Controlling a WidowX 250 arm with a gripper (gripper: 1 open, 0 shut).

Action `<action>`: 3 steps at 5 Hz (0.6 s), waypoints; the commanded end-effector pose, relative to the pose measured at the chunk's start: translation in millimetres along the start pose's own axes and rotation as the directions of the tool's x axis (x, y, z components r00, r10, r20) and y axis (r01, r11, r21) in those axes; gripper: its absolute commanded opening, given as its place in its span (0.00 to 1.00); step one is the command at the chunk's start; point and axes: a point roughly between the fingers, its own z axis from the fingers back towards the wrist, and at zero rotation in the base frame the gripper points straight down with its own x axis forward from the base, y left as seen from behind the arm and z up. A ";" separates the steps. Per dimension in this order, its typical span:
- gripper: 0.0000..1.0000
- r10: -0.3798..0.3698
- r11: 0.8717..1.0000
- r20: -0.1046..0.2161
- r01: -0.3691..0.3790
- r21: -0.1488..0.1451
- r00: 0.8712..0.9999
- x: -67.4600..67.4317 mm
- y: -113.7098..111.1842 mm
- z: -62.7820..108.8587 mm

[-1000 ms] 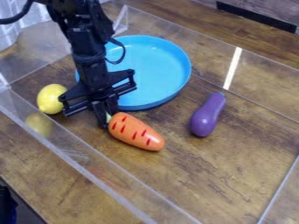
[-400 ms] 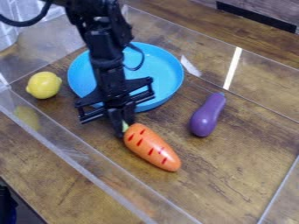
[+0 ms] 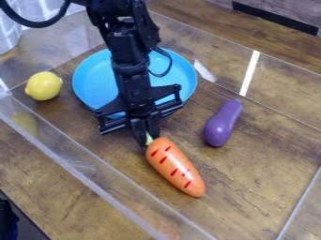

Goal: Move the carrot to the right side

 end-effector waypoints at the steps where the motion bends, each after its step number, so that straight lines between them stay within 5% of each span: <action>1: 0.00 -0.047 0.995 0.051 0.051 -0.084 0.998 -6.1 -20.9 26.2; 3: 0.00 -0.089 0.991 0.038 0.093 -0.097 0.995 -24.2 -30.9 24.9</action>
